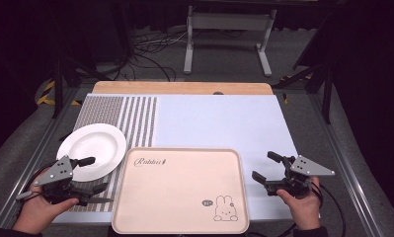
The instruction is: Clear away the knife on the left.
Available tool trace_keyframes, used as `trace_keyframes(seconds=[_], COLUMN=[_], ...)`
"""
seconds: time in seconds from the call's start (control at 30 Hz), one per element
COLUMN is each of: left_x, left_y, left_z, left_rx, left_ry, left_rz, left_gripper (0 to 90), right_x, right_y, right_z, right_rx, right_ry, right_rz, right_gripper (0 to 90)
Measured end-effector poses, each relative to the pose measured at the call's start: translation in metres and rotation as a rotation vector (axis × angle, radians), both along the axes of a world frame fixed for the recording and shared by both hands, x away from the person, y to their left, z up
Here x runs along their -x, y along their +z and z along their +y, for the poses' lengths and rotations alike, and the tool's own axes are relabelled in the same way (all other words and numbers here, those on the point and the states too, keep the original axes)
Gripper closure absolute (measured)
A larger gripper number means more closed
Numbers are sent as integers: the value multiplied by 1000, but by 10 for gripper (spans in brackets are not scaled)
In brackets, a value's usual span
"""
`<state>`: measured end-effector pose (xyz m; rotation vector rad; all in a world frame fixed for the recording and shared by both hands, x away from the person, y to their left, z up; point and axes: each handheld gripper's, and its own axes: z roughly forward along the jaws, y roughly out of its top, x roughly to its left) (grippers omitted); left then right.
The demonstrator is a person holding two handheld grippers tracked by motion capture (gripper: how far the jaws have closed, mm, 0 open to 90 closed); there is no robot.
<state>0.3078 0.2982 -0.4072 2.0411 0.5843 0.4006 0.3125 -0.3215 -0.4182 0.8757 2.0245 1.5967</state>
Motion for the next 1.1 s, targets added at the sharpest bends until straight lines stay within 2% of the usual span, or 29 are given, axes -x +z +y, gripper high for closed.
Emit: trace_keyframes(seconds=[0.07,0.17,0.47,0.6,0.63,0.7,0.97,1.0,1.03,1.1], left_x=[-1,-1,0,1,1,1,1,1,1,1], left_y=[1,2,7,7,6,6,9,10,10,10], left_z=[0,-1,-3,-5,-5,-5,-5,-5,-5,-5], left_rx=[-19,-81,-195,-232,-256,-269,-384,-402,-402,-442], left_ry=[-12,-35,-70,-101,-114,-122,-152,-157,-157,-168], left_rz=[16,35,75,94,92,96,112,119,119,139], left_gripper=[87,87,87,118,129,144,148,149,151,158], right_x=[0,0,-1,-1,-1,-2,-2,-2,-2,-2], right_y=[0,0,0,-1,-1,-1,-2,-3,-3,-3], right_z=[0,0,0,0,0,0,1,1,2,2], right_rx=[-12,-22,-22,-38,-40,-37,-29,-29,-28,-28], right_ry=[7,17,21,35,37,35,42,40,41,44], right_rz=[3,1,5,5,4,6,6,9,10,10], right_gripper=[62,59,57,52,52,51,51,50,50,51])
